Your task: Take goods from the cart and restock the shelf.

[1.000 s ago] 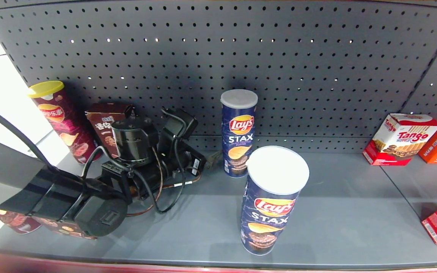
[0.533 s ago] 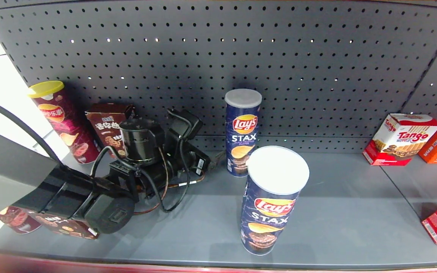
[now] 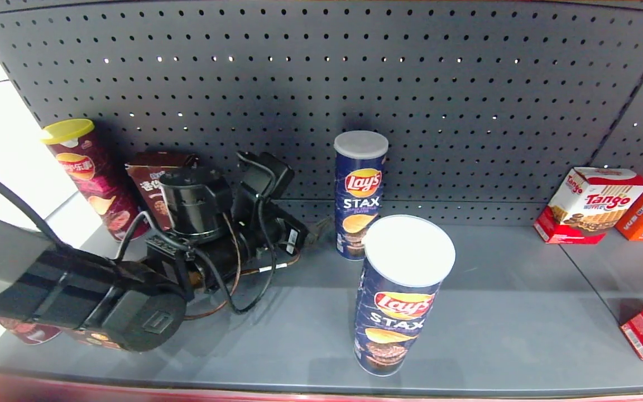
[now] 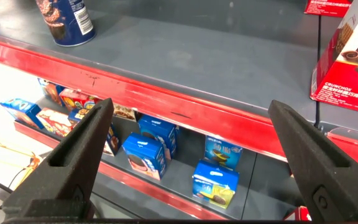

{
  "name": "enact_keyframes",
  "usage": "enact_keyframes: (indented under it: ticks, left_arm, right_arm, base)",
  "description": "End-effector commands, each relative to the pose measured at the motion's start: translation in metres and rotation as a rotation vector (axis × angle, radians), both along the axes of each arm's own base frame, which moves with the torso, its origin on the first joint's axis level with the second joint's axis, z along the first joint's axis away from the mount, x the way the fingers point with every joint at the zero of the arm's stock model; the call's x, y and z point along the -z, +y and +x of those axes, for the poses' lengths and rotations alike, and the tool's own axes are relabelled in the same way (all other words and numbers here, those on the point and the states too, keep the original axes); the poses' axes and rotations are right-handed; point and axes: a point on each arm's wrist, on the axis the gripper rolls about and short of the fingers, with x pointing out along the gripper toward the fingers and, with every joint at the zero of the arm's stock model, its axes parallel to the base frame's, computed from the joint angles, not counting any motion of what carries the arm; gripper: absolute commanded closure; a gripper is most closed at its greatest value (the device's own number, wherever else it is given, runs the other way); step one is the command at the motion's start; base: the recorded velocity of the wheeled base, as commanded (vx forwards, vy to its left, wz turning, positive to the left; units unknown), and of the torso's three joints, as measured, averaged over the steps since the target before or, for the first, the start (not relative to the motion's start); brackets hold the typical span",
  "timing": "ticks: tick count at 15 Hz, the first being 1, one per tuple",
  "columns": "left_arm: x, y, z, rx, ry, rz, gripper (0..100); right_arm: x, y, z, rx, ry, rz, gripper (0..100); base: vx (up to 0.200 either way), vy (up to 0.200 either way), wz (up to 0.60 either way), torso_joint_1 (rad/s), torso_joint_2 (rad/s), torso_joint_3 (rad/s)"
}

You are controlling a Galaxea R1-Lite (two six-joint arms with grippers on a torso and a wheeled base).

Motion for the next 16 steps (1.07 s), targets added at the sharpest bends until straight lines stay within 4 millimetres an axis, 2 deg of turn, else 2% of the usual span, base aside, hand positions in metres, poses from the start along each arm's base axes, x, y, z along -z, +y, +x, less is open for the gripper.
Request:
enact_keyframes:
  ticks: [1, 5, 6, 8, 12, 16]
  left_arm:
    - [-0.038, 0.012, -0.024, -0.007, -0.089, -0.051, 0]
    - [-0.083, 0.016, -0.068, -0.002, -0.193, -0.127, 0]
    - [-0.088, 0.018, -0.073, -0.017, -0.206, -0.137, 0]
    - [-0.098, 0.033, -0.110, 0.007, -0.249, -0.170, 0]
    - [-0.077, 0.059, -0.179, 0.108, -0.226, -0.174, 0]
    - [-0.052, 0.113, -0.243, 0.111, -0.289, -0.225, 0]
  right_arm:
    - [0.000, 0.000, 0.000, -0.001, 0.001, -0.001, 0]
    - [0.000, 0.000, 0.000, -0.001, 0.000, -0.001, 0]
    - [0.000, 0.000, 0.000, -0.001, 0.001, -0.001, 0]
    - [0.000, 0.000, 0.000, -0.001, 0.001, -0.001, 0]
    - [0.000, 0.000, 0.000, -0.001, 0.001, -0.001, 0]
    - [0.000, 0.000, 0.000, -0.001, 0.000, 0.001, 0]
  base:
    - [0.000, 0.000, 0.00, 0.000, 0.00, 0.000]
    - [0.000, 0.000, 0.00, 0.000, 0.00, 0.000]
    - [0.000, 0.000, 0.00, 0.000, 0.00, 0.000]
    - [0.000, 0.000, 0.00, 0.000, 0.00, 0.000]
    - [0.000, 0.000, 0.00, 0.000, 0.00, 0.000]
    - [0.000, 0.000, 0.00, 0.000, 0.00, 0.000]
